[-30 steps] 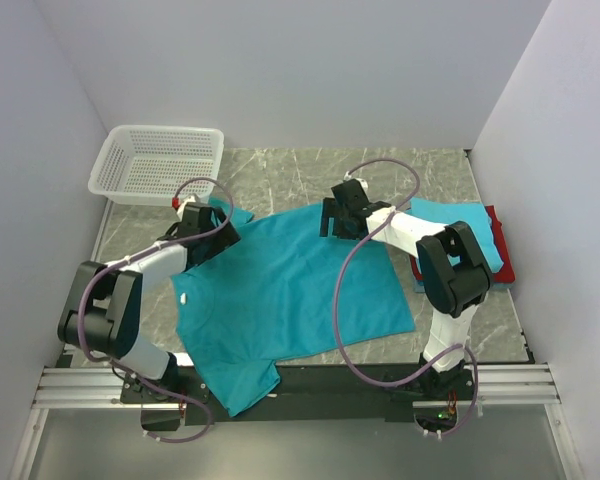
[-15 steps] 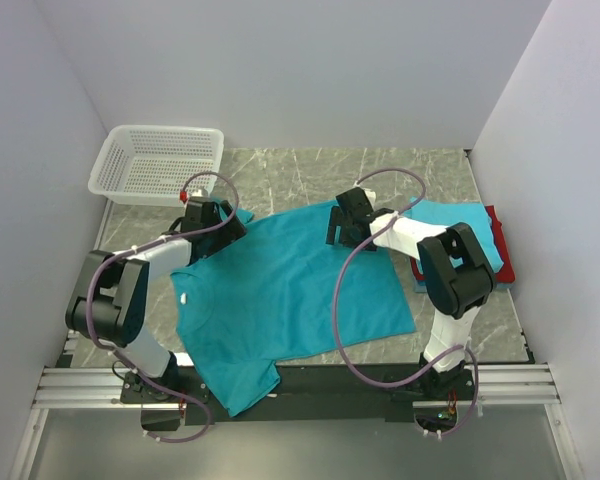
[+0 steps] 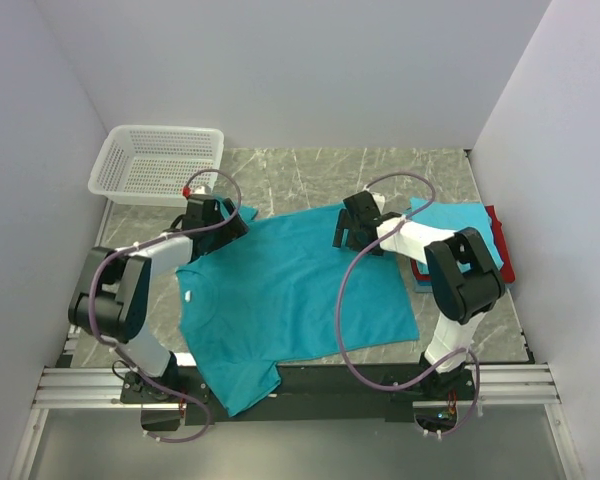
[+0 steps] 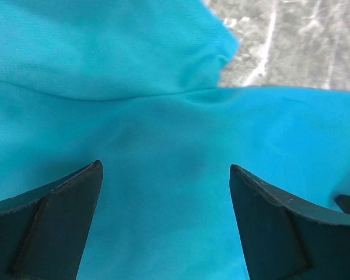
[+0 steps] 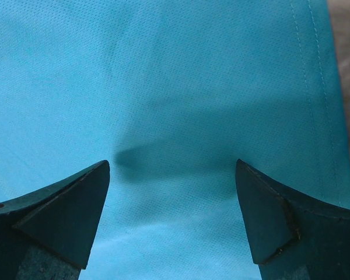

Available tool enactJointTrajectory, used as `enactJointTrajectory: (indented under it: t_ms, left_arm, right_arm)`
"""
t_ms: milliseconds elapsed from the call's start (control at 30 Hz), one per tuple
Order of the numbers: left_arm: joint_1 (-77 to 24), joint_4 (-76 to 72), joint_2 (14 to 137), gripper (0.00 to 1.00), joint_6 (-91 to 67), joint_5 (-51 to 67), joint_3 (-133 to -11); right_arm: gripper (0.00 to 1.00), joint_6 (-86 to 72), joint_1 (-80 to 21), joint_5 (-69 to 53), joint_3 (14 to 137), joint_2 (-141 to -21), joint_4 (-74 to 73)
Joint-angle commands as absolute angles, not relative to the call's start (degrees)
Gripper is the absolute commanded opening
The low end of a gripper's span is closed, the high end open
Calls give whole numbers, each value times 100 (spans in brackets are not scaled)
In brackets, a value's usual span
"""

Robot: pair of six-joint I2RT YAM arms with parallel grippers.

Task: Fold and stack the t-shirts
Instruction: Flatten the tshirt out

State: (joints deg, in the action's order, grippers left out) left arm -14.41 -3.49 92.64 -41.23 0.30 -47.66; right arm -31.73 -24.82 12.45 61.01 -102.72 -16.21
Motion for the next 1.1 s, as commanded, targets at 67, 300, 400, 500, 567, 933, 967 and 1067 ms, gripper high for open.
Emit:
enactJointTrajectory:
  t_ms: [67, 300, 400, 500, 567, 933, 967, 1067]
  left_arm:
    - [-1433, -308, 9868, 94, -4043, 158, -5386]
    - [-1433, -18, 10625, 94, -3990, 299, -6142]
    - [-1433, 272, 11020, 94, -3903, 308, -6617]
    - [-1433, 474, 11442, 93, -3841, 387, -7118]
    - [-1433, 640, 11740, 93, -3806, 404, -7521]
    - [-1433, 1117, 12639, 92, -3595, 562, -9079]
    - [-1433, 1090, 12621, 93, -3595, 562, -9114]
    - [-1433, 1142, 12542, 92, -3525, 580, -9333]
  right_arm:
    - [95, -3313, -2277, 1354, 5740, -9879, -1732]
    - [95, -3340, -2171, 1354, 5564, -9642, -1740]
    - [95, -3366, -2101, 1319, 5572, -9615, -1740]
    - [95, -3340, -1995, 1283, 5668, -9703, -1705]
    - [95, -3314, -1908, 1239, 5783, -9808, -1749]
    - [95, -2848, -1521, 1090, 7013, -10599, -1916]
    - [95, -2813, -1503, 1072, 7092, -10687, -1925]
    - [95, -2646, -1494, 1046, 7391, -10766, -2004]
